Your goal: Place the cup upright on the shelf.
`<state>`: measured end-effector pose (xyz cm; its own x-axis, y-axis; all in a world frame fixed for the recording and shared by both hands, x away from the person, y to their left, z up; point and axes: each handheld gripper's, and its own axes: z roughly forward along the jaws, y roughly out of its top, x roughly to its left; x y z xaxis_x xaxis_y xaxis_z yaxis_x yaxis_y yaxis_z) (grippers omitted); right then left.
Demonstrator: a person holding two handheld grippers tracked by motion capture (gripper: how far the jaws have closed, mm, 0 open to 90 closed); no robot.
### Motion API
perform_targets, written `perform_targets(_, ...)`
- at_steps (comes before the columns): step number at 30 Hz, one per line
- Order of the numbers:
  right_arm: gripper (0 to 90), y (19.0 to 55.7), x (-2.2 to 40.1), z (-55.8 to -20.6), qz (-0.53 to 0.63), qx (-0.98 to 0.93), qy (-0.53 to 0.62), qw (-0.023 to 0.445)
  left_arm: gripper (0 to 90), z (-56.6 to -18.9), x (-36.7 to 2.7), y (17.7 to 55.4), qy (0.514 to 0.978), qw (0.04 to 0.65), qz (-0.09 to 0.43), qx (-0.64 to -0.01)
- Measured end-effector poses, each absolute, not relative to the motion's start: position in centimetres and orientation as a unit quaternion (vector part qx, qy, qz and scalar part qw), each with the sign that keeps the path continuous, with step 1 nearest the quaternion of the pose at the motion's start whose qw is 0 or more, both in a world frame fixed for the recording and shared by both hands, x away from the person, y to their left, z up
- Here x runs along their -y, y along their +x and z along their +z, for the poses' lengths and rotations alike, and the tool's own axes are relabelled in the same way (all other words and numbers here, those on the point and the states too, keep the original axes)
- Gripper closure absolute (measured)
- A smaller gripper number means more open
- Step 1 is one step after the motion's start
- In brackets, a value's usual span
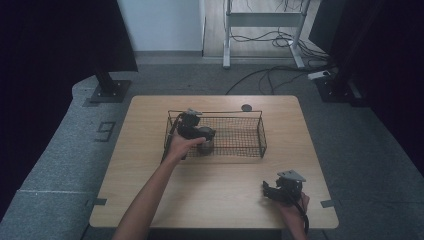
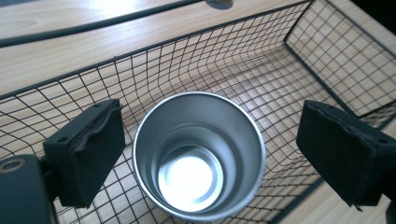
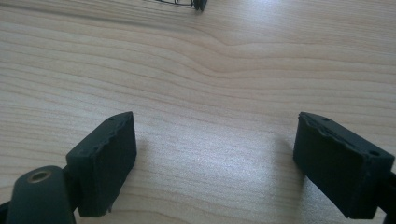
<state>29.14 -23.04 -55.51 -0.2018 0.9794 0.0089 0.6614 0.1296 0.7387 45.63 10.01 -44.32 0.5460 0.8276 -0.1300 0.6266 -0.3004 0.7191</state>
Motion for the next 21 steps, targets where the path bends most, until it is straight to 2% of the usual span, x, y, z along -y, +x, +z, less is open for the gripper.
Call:
perform_targets(12, 13.3, 29.1, 23.0, -55.5, 0.315, -0.708, 0.579, 0.253, 9.3, -43.8, -11.8, 42.2, 0.786, 0.417, 0.124, -0.438)
perform_targets(21, 13.3, 29.1, 23.0, -55.5, 0.315, -0.708, 0.580, 0.252, 10.5, -44.9, -13.2, 38.8, 0.784, 0.434, 0.133, -0.424)
